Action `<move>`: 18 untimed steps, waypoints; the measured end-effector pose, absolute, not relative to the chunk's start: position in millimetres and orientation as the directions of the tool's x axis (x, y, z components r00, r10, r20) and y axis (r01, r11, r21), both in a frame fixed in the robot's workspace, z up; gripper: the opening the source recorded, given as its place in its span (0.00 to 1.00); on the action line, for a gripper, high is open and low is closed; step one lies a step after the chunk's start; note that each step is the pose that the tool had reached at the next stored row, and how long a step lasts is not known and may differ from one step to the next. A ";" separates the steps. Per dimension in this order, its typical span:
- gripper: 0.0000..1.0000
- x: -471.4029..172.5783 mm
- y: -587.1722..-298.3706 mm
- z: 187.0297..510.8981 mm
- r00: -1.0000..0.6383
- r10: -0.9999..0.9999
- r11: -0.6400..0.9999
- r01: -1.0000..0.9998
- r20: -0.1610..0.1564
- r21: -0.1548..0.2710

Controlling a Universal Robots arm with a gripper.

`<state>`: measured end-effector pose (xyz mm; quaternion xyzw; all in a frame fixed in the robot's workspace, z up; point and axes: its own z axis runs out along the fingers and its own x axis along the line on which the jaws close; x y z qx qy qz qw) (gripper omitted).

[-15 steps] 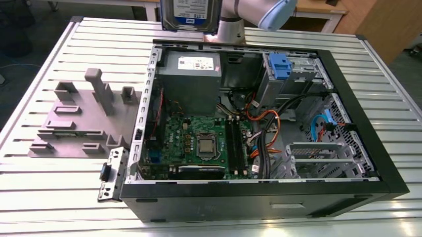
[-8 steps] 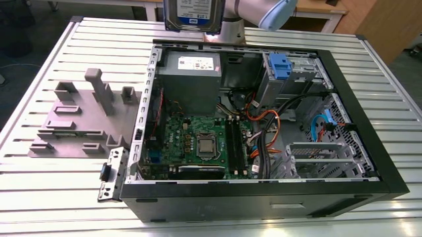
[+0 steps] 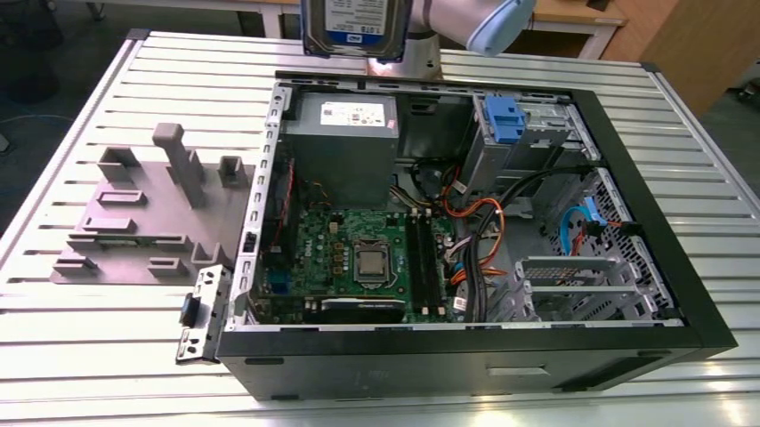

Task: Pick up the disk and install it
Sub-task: 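Pick up the disk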

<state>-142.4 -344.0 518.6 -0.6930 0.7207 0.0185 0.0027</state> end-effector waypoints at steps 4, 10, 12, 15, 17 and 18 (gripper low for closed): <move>0.37 -139.1 -344.0 518.6 -0.040 -0.999 0.039 -0.999 -0.030 0.023; 0.37 -134.2 -344.0 518.6 -0.040 -0.999 0.039 -0.999 -0.030 0.023; 0.37 -132.6 -344.0 518.6 -0.040 -0.999 0.039 -0.999 -0.030 0.023; 0.37 -130.2 -344.0 518.6 -0.040 -0.999 0.039 -0.999 -0.029 0.023; 0.37 -128.5 -344.0 518.6 -0.040 -0.999 0.039 -0.999 -0.030 0.023; 0.37 -126.9 -344.0 518.6 -0.040 -0.999 0.039 -0.999 -0.030 0.023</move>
